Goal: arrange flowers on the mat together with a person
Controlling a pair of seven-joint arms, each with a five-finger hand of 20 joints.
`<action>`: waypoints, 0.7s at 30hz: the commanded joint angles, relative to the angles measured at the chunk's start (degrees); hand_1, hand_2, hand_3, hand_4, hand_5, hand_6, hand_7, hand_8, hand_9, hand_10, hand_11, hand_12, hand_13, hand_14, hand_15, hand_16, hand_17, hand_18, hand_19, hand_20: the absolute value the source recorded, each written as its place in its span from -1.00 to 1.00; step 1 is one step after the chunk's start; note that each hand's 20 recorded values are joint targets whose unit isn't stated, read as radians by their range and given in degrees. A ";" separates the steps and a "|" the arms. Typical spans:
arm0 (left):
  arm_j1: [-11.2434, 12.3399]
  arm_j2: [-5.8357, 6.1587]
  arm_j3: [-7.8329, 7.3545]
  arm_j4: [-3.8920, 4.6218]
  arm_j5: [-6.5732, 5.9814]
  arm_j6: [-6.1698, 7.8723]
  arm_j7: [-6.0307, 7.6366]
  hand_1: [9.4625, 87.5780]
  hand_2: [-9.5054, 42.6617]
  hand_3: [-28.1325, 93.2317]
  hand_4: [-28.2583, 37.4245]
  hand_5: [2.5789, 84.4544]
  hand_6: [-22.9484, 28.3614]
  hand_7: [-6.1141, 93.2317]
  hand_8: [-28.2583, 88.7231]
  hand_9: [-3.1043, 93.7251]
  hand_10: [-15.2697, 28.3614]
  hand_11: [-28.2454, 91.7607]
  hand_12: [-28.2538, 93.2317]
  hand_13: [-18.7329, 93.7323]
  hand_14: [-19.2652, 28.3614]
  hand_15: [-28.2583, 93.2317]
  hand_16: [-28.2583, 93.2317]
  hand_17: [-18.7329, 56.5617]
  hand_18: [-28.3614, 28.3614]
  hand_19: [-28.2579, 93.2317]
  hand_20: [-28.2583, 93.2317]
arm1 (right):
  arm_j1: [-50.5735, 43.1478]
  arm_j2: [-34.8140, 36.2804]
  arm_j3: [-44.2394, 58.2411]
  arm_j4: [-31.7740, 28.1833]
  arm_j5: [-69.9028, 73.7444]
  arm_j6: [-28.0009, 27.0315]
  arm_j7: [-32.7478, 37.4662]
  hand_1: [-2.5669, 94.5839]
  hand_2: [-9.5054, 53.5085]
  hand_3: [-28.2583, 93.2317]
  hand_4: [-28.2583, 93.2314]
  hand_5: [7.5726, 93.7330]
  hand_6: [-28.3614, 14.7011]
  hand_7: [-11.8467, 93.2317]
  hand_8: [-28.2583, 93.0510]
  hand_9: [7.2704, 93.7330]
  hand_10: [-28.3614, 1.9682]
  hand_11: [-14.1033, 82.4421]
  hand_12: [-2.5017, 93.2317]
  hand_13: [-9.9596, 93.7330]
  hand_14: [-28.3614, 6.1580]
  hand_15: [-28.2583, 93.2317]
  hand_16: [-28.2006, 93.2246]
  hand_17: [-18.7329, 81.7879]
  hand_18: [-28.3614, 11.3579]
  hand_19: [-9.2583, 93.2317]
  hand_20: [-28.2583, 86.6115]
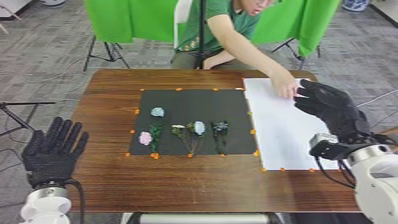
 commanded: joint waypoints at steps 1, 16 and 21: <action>0.53 -0.08 0.03 0.03 0.54 -0.76 -0.22 -0.53 -0.13 0.74 -1.00 0.16 0.22 -0.56 -0.70 0.00 0.31 -0.17 -0.41 -0.06 0.44 -0.01 -0.66 -0.68 0.57 0.13 -0.34 | -1.27 -0.82 1.11 -0.65 0.43 -0.68 -1.04 -0.37 -0.62 0.77 -0.99 -0.17 0.19 -0.47 -0.74 -0.17 0.03 -0.58 -0.67 -0.13 -0.26 -0.37 -0.21 -0.46 -0.48 -0.21 -0.33; 0.52 -0.28 0.07 -0.08 0.54 -0.53 -0.29 -0.53 -0.13 0.74 -1.00 0.16 0.22 -0.56 -0.70 -0.01 0.31 -0.17 -0.41 -0.06 0.44 -0.01 -0.66 -0.68 0.57 0.13 -0.34 | -1.46 -1.19 0.72 -0.92 0.36 -1.42 -0.44 -0.36 -0.63 0.77 -0.99 -0.16 0.19 -0.47 -0.74 -0.16 0.04 -0.58 -0.67 -0.13 -0.26 -0.37 -0.21 -0.46 -0.48 -0.22 -0.33; 0.61 -0.40 0.00 -0.17 0.57 -0.49 -0.36 -0.52 -0.13 0.74 -1.00 0.16 0.22 -0.56 -0.70 -0.01 0.31 -0.17 -0.41 -0.06 0.44 -0.01 -0.66 -0.68 0.57 0.13 -0.34 | -3.00 -2.93 3.19 -1.39 0.31 -3.97 -0.11 -0.36 -0.63 0.77 -0.99 -0.16 0.20 -0.47 -0.74 -0.16 0.04 -0.58 -0.67 -0.12 -0.26 -0.37 -0.21 -0.46 -0.49 -0.21 -0.33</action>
